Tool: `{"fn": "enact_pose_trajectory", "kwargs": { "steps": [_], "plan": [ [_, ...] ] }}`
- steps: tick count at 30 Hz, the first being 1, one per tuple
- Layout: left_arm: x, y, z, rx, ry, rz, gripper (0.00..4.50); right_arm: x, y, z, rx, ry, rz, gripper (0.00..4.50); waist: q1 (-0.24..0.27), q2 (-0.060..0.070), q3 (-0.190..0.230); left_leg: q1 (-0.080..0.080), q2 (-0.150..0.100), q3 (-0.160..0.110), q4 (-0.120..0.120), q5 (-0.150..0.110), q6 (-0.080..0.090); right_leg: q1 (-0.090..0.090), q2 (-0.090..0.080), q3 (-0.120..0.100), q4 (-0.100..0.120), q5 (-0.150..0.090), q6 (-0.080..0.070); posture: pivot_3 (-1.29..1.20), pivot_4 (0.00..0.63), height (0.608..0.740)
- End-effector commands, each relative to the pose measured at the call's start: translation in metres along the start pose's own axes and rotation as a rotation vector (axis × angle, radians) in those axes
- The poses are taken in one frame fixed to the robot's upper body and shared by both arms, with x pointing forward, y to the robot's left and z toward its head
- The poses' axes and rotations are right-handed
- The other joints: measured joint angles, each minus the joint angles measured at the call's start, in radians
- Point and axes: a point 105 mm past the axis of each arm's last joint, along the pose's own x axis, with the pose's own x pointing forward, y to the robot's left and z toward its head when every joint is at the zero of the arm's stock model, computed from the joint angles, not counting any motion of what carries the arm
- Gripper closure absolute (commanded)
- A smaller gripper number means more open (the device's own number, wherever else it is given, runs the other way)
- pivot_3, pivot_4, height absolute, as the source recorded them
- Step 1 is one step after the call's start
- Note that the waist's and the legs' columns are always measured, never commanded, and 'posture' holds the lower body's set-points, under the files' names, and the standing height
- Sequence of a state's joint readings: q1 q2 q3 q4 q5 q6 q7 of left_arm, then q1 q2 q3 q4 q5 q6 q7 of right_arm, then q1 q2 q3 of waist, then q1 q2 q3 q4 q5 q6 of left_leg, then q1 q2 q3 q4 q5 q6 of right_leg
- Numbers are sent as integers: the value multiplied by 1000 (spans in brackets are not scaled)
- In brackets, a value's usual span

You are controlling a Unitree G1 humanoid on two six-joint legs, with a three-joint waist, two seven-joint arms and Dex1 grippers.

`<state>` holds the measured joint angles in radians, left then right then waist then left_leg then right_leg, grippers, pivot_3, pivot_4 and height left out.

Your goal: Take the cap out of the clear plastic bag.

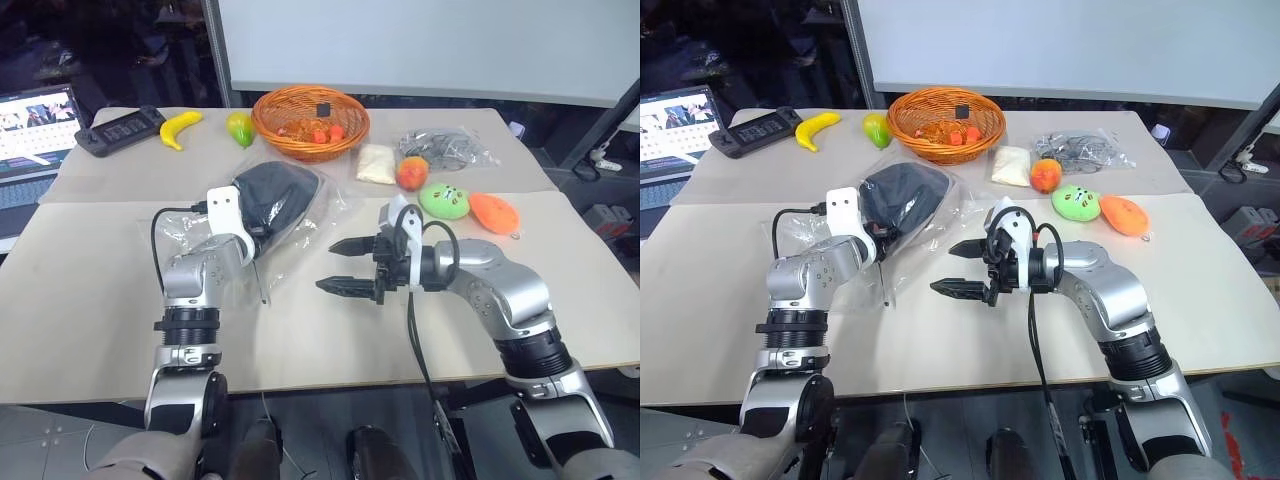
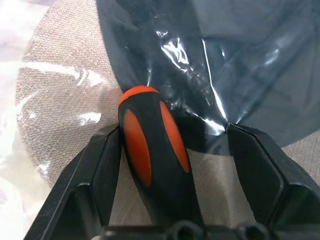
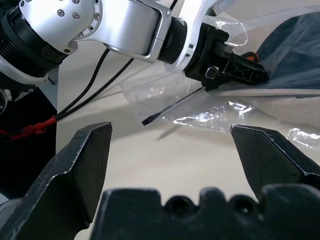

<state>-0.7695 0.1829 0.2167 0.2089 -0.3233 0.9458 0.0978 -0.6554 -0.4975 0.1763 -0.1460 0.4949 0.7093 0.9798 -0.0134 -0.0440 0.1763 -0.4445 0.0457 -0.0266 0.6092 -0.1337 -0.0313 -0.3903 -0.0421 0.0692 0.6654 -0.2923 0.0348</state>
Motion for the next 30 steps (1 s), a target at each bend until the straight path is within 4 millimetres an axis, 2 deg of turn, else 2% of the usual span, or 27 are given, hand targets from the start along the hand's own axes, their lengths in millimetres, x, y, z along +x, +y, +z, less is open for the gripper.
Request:
{"fn": "enact_pose_trajectory", "kwargs": {
  "steps": [1,5,9,12,14,17,18,21,23,27,30],
  "plan": [
    [-3,0,-7,-7,15,-5,1958,-4,0,15,-45,-44,-8,0,0,0,0,0,0,0,0,0,0,0,0,0,0,0,0,0,150,740],
    [-6,-2,-6,-6,12,-11,3344,-3,0,15,-42,-47,-9,0,0,0,0,0,0,0,0,0,0,0,0,0,0,0,0,0,150,740],
    [-13,-1,7,-38,-31,-15,3399,0,0,15,-43,-50,-6,0,0,0,0,0,0,0,0,0,0,0,0,0,0,0,0,0,150,740],
    [-22,2,17,-128,-46,-38,3399,1,1,16,-45,-52,-5,0,-1,0,0,0,0,0,0,0,0,0,0,0,0,0,0,0,150,740],
    [-36,17,43,-254,-120,-30,3399,2,1,16,-46,-53,-1,0,-3,0,0,0,0,0,0,0,0,0,0,0,0,0,0,0,150,740],
    [-68,50,94,-392,-276,-31,3399,2,1,15,-45,-52,-1,0,-10,-1,1,-1,1,0,0,0,0,-1,0,0,0,0,0,0,150,740],
    [-74,56,101,-410,-296,-30,3399,2,1,15,-44,-51,-1,0,-13,-1,1,-1,1,0,0,0,0,-1,1,0,1,0,0,0,150,740],
    [-104,105,133,-377,-390,109,3399,3,2,15,-41,-52,3,0,-22,-1,1,0,0,0,-1,0,0,-1,0,0,0,0,0,0,150,740],
    [-117,129,146,-356,-429,174,3399,3,2,14,-39,-53,6,0,-26,-1,1,0,0,0,-1,0,0,-1,0,0,0,0,0,0,150,740],
    [-128,179,152,-322,-474,315,3399,6,3,14,-35,-58,13,0,-24,-1,1,0,0,0,-1,0,0,-1,0,-1,1,0,0,0,150,740],
    [-138,255,139,-176,-453,572,3399,8,5,14,-30,-61,20,0,-24,-1,1,2,0,0,-2,0,0,0,0,-1,1,0,0,0,150,740]
  ]
}}
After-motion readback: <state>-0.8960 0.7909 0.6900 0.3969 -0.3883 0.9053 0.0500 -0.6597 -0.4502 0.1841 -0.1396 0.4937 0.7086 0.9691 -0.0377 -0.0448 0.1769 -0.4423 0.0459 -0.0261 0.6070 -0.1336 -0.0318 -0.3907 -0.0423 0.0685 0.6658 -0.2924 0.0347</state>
